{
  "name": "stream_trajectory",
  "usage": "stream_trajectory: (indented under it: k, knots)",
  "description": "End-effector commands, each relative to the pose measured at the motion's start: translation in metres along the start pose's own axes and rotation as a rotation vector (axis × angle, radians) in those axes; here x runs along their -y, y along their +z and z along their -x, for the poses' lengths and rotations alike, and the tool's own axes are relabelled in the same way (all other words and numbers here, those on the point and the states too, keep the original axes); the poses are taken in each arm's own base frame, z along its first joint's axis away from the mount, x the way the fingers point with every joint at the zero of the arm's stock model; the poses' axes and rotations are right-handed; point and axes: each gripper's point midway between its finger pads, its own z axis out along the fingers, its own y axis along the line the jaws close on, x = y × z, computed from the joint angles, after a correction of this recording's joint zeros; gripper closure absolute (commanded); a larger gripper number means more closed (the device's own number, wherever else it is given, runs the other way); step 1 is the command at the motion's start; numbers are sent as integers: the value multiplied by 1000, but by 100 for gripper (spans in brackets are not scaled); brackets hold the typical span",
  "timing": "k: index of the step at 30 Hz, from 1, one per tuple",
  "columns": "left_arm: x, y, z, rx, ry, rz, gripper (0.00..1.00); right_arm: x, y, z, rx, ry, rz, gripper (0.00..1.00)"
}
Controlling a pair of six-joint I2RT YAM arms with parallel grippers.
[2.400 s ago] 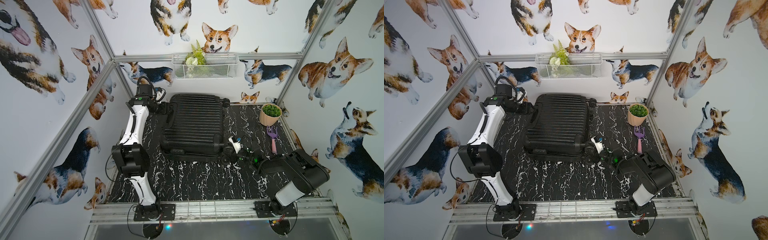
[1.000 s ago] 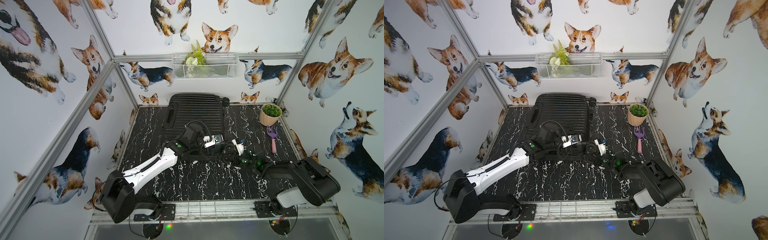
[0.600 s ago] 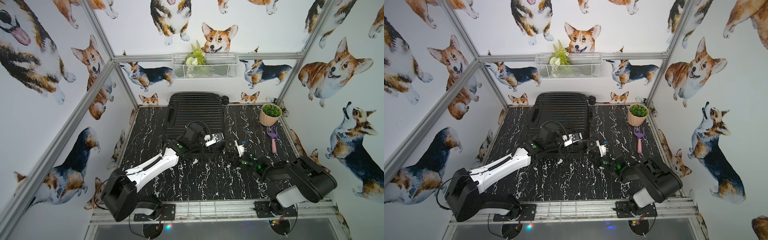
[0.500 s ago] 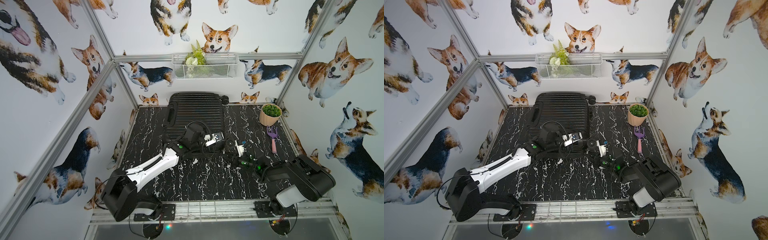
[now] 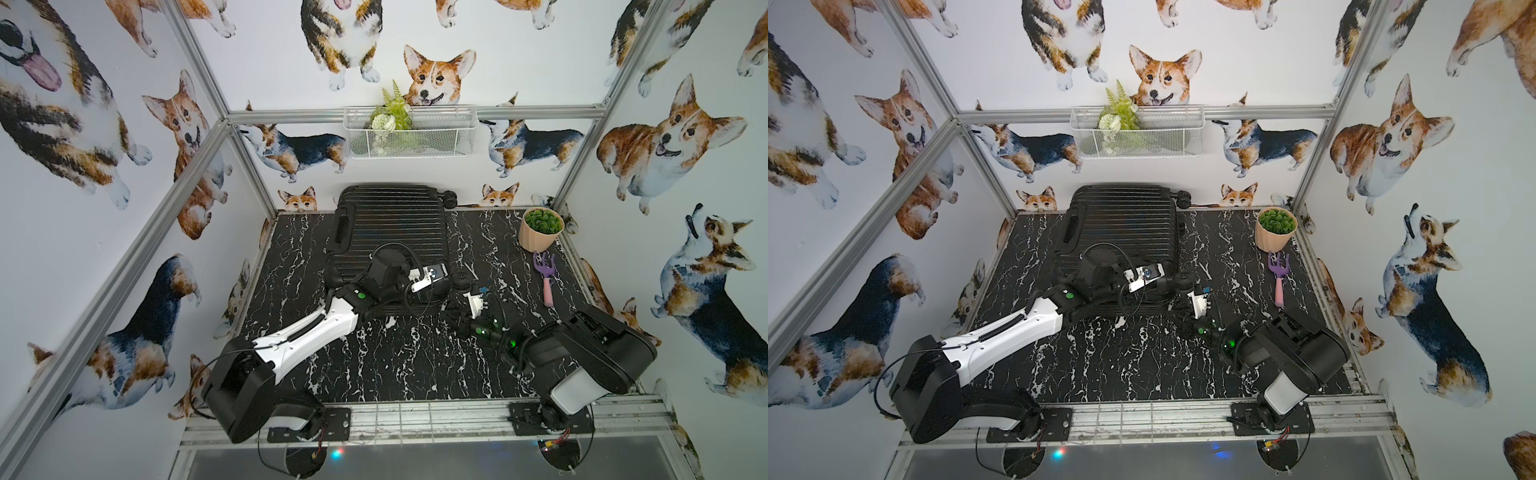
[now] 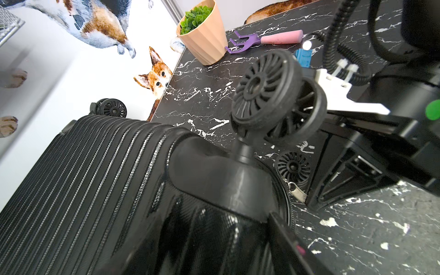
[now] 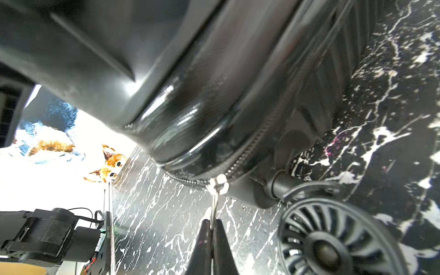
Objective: Close the suitcase zippers
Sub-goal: Zip the zipper on the suitcase.
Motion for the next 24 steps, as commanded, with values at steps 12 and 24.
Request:
stream_trajectory:
  k: [12, 24]
  knots:
    - [-40, -1, -13, -71, -79, 209, 45, -25, 3, -32, -115, -109, 54, 100]
    - [-47, -31, -4, -96, -221, 230, 25, 0, -10, -20, -99, -250, -190, 100]
